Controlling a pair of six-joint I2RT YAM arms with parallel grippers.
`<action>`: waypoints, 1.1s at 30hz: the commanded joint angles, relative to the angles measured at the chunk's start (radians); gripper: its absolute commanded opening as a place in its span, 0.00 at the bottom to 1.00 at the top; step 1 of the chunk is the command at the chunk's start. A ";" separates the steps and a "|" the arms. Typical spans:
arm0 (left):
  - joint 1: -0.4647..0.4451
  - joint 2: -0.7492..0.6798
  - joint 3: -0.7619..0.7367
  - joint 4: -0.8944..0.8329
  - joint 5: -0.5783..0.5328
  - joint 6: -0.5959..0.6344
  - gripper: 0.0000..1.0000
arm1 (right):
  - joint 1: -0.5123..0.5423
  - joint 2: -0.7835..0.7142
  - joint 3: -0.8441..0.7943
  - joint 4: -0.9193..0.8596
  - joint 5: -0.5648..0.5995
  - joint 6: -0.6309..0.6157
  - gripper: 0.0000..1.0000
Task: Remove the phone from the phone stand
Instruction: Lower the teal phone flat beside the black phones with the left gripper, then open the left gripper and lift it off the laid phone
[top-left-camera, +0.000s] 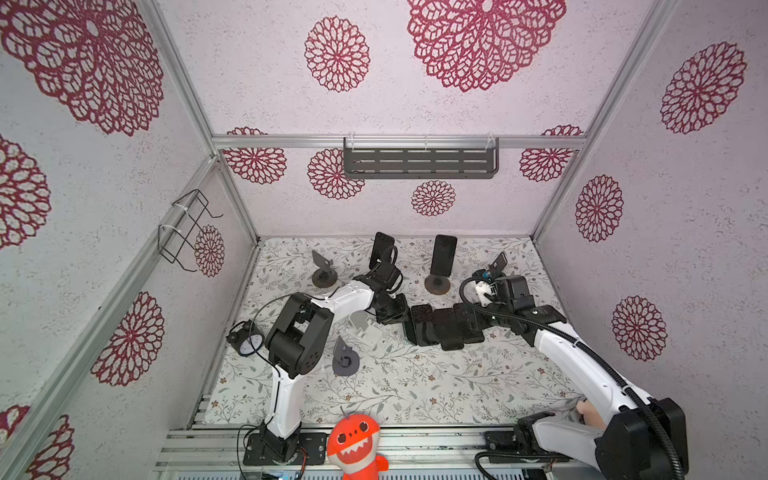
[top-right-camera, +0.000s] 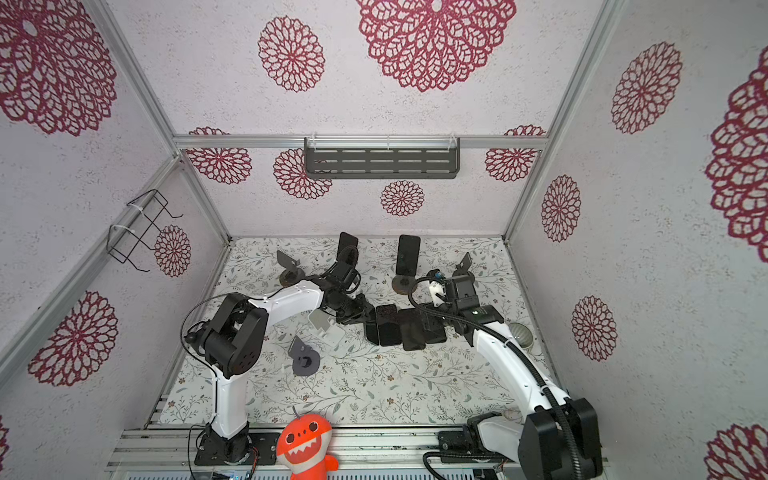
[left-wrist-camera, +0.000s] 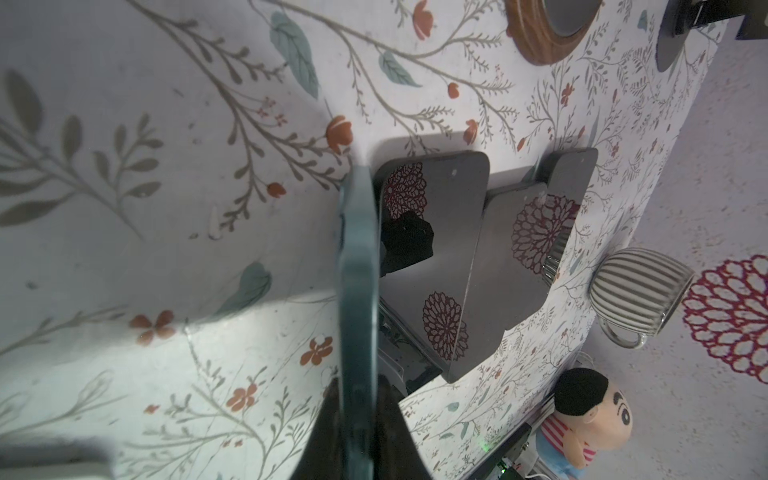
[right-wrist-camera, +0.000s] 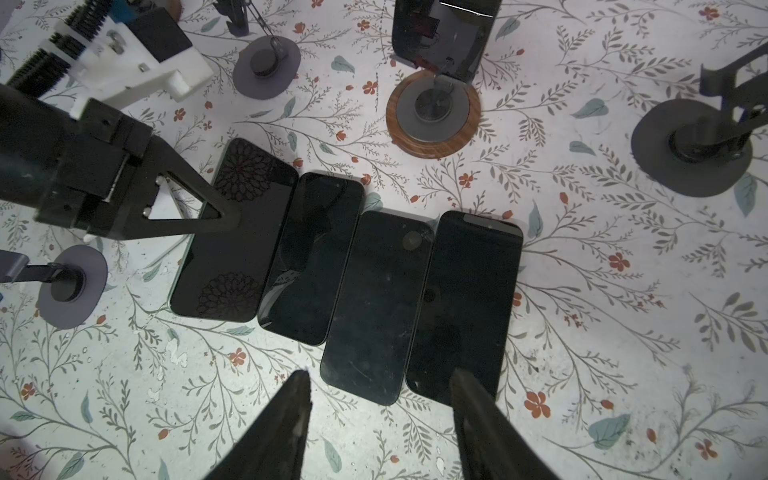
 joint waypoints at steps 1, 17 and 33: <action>0.005 0.029 -0.027 0.029 -0.030 -0.020 0.15 | -0.006 -0.004 0.011 -0.006 0.010 -0.017 0.58; 0.007 0.030 -0.035 -0.008 -0.068 0.018 0.59 | -0.006 0.005 0.012 -0.006 0.014 -0.016 0.58; -0.004 -0.039 -0.015 -0.050 -0.176 0.107 0.81 | -0.010 -0.049 -0.015 0.068 0.032 0.045 0.64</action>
